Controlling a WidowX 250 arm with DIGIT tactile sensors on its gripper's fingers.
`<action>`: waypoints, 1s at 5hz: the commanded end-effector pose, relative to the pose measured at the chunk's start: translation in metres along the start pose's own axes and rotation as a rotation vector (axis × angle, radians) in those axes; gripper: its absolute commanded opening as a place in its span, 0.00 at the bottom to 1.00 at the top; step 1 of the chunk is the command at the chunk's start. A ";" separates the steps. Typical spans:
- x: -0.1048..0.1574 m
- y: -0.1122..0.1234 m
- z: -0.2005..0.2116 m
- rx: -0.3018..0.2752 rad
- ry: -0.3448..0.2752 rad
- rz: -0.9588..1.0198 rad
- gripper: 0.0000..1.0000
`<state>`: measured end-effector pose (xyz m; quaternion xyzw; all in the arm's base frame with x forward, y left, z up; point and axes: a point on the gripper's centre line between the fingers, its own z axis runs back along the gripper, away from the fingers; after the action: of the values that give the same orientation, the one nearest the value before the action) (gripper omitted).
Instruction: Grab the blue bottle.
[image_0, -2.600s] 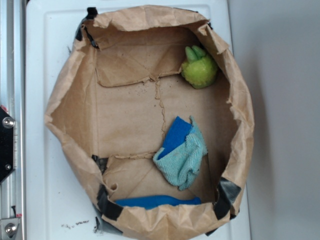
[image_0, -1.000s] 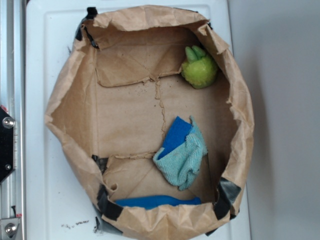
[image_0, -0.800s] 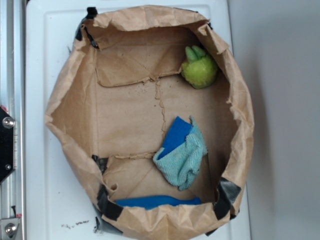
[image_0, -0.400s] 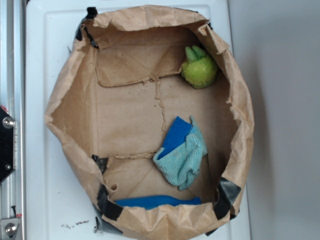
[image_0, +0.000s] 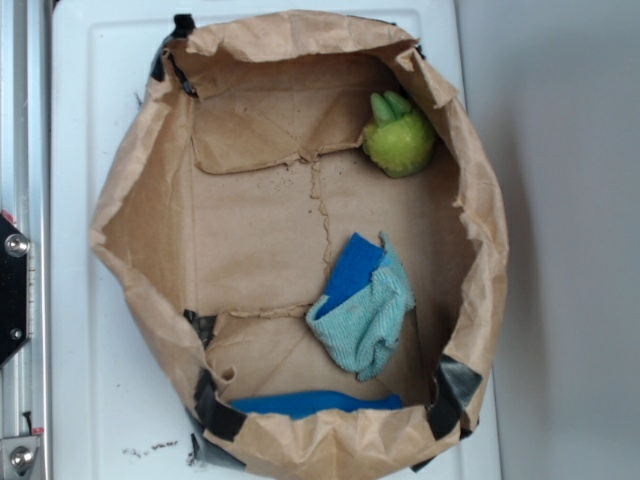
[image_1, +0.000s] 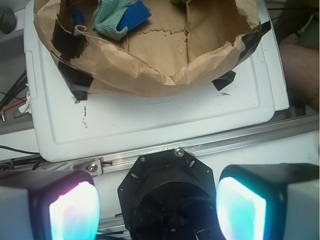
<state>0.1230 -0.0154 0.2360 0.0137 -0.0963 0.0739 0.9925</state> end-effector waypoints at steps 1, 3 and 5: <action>0.004 0.000 0.006 -0.003 -0.022 0.007 1.00; 0.004 0.000 0.006 -0.003 -0.022 0.007 1.00; 0.017 -0.009 0.002 -0.022 -0.071 0.030 1.00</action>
<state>0.1384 -0.0209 0.2356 0.0040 -0.1257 0.0949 0.9875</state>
